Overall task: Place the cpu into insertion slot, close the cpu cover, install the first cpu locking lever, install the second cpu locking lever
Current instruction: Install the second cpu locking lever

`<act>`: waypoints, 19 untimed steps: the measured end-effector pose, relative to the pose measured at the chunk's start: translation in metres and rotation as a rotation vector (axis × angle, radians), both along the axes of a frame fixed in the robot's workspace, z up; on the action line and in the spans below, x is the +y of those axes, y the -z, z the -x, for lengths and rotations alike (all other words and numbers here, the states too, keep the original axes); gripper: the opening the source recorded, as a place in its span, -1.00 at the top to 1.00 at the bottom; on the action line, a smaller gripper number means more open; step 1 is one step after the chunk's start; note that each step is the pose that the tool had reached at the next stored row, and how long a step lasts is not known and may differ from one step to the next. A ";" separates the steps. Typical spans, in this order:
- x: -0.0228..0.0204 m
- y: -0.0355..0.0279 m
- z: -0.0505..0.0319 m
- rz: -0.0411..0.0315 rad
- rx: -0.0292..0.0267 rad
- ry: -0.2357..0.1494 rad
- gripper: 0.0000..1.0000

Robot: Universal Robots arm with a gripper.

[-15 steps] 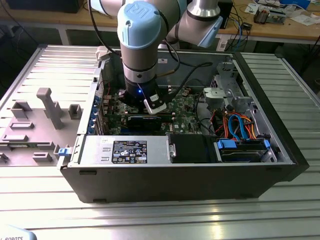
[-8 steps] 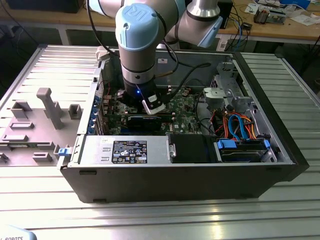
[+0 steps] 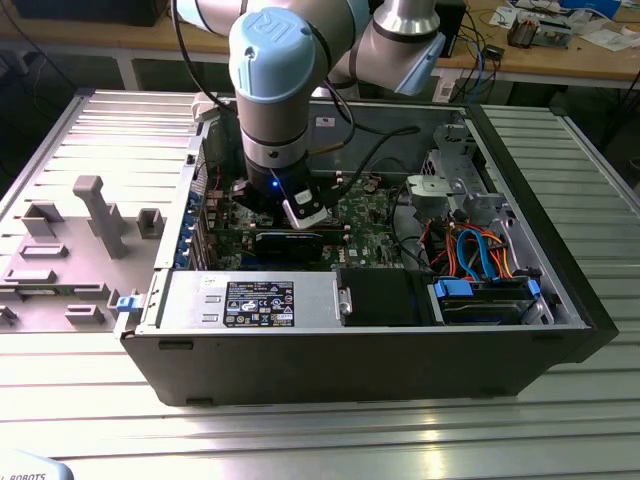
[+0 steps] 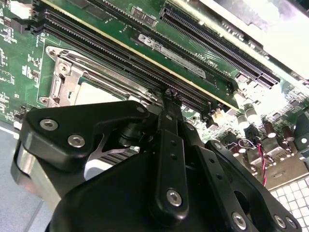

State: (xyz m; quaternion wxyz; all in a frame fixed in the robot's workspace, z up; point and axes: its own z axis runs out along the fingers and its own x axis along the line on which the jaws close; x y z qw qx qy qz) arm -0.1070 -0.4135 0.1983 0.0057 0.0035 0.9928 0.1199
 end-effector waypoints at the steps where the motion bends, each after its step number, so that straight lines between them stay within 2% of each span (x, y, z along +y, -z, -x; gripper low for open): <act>1: 0.0002 0.0001 0.0001 -0.0004 0.0001 0.000 0.79; 11: 0.0051 0.0015 0.0009 -0.0096 0.0016 0.000 0.79; 19: 0.0032 0.0006 0.0010 -0.0096 0.0017 0.000 0.79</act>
